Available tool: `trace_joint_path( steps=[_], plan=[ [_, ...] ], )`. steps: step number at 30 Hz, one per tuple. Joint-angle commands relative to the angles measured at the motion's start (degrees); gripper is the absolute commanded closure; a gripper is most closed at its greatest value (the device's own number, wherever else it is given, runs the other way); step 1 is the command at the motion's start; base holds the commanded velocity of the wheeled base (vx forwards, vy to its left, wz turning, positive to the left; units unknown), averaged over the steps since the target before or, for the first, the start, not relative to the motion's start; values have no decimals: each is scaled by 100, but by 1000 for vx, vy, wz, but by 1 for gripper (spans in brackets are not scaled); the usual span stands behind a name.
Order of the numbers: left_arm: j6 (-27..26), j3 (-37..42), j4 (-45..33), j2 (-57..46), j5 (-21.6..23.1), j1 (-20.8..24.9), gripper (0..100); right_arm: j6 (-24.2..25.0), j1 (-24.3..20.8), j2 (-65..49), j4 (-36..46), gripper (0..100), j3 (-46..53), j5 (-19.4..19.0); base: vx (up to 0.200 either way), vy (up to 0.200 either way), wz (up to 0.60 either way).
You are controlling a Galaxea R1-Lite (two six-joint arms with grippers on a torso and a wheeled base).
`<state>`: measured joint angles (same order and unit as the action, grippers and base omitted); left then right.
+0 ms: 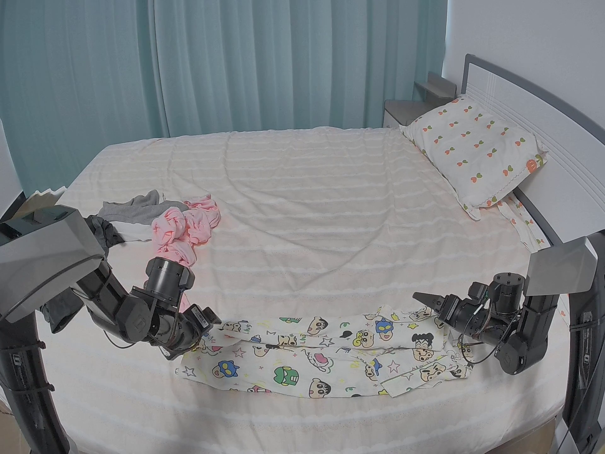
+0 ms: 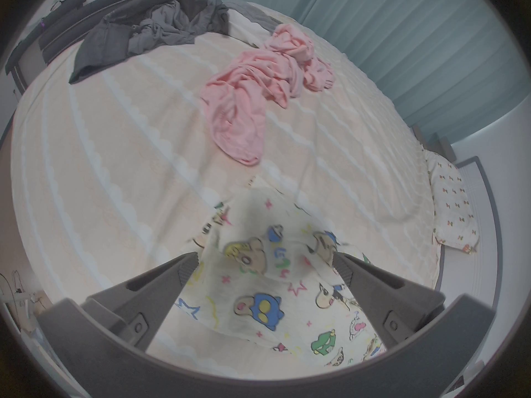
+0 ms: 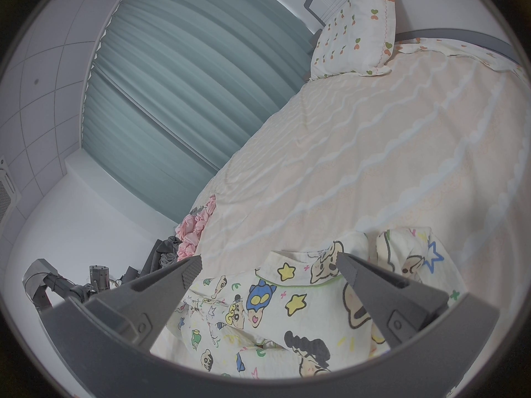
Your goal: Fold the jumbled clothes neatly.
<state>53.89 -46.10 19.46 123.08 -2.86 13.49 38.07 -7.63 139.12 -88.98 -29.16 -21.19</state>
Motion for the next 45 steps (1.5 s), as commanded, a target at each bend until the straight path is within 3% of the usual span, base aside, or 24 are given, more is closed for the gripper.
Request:
trace_joint_path(
  steps=[1, 8, 14, 33, 37, 38, 45],
  plan=[
    [-19, -109, -12, -64, -12, -145, 0, -1, -10, 28, -58, 0, -11, 1, 0, 0, 0],
    [183, -364, -74, -205, 14, 347, 0, -10, -10, 71, -58, 0, -28, 18, 0, 0, 0],
    [605, -900, -618, 217, -4, 777, 0, -125, -2, 89, -58, 0, -28, 27, 0, 0, 0],
    [649, -1331, -698, 937, -698, 813, 0, -221, -2, 142, -67, 0, -28, 36, 0, 0, 0],
    [613, -1876, -1242, 1236, -1093, 760, 0, -221, -2, 133, -67, 0, -28, 36, 0, 0, 0],
    [605, -1999, -1401, 1289, -1199, 760, 100, -221, -2, 133, -67, 0, -28, 36, 0, 0, 0],
    [605, -2192, -1691, 1351, -1269, 698, 100, -221, 7, 124, -67, 0, -20, 36, 0, 0, 0]
  ],
)
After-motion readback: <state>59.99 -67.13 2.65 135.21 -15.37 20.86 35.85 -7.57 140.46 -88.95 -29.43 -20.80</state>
